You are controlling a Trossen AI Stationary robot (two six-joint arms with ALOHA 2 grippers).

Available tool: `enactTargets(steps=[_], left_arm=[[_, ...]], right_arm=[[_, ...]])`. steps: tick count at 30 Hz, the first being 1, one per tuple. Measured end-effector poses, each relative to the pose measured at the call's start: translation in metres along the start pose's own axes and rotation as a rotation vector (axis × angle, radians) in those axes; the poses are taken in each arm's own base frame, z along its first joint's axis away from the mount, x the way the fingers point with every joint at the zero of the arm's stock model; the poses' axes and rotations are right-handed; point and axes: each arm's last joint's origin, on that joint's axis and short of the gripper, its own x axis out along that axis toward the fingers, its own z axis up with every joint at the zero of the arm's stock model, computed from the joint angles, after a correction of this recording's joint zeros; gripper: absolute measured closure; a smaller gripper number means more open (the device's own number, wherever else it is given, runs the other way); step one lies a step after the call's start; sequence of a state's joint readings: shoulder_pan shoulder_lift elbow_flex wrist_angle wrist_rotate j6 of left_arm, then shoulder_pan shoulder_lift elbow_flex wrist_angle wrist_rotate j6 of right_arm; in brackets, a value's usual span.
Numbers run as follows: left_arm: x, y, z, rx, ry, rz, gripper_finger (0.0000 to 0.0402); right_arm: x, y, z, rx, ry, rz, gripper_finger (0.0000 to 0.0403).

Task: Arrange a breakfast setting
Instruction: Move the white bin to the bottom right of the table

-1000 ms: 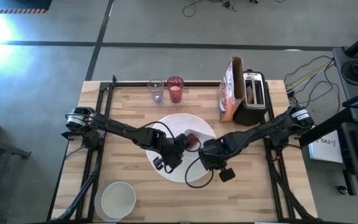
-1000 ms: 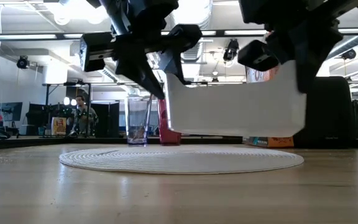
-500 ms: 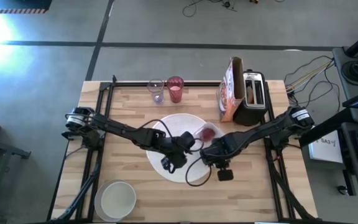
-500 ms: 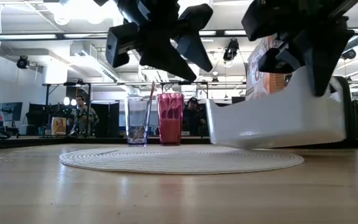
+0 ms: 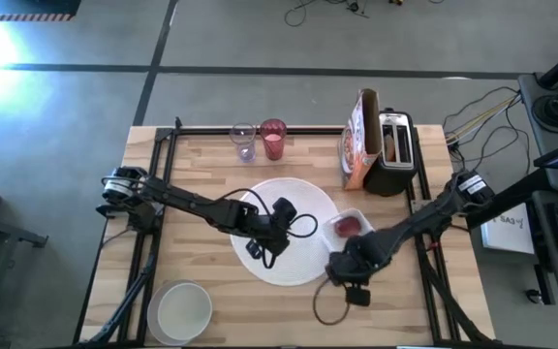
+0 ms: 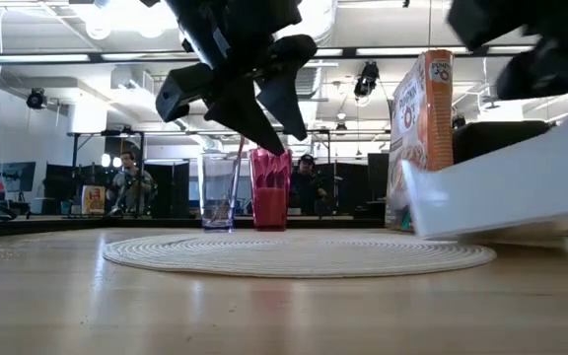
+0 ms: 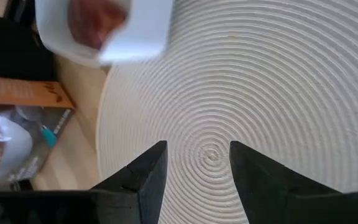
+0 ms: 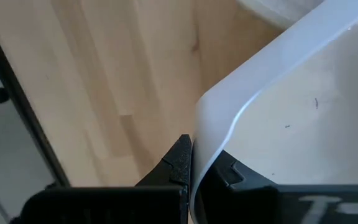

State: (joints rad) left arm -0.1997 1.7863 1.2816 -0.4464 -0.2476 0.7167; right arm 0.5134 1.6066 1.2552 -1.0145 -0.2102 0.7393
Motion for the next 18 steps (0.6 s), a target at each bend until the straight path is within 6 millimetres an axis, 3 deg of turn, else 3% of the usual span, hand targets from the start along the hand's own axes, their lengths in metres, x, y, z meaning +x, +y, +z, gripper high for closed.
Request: enactTargets(steps=[10, 18], left_arm=[[0.0, -0.002, -0.002, -0.041, 0.023, -0.013, 0.0244], [0.0, -0.002, -0.002, -0.04, 0.024, -0.012, 0.0244]], right_arm=[[0.014, 0.047, -0.052, 0.211, 0.037, 0.002, 0.0395], [0.031, 0.074, -0.079, 0.334, 0.04, 0.034, 0.0394]])
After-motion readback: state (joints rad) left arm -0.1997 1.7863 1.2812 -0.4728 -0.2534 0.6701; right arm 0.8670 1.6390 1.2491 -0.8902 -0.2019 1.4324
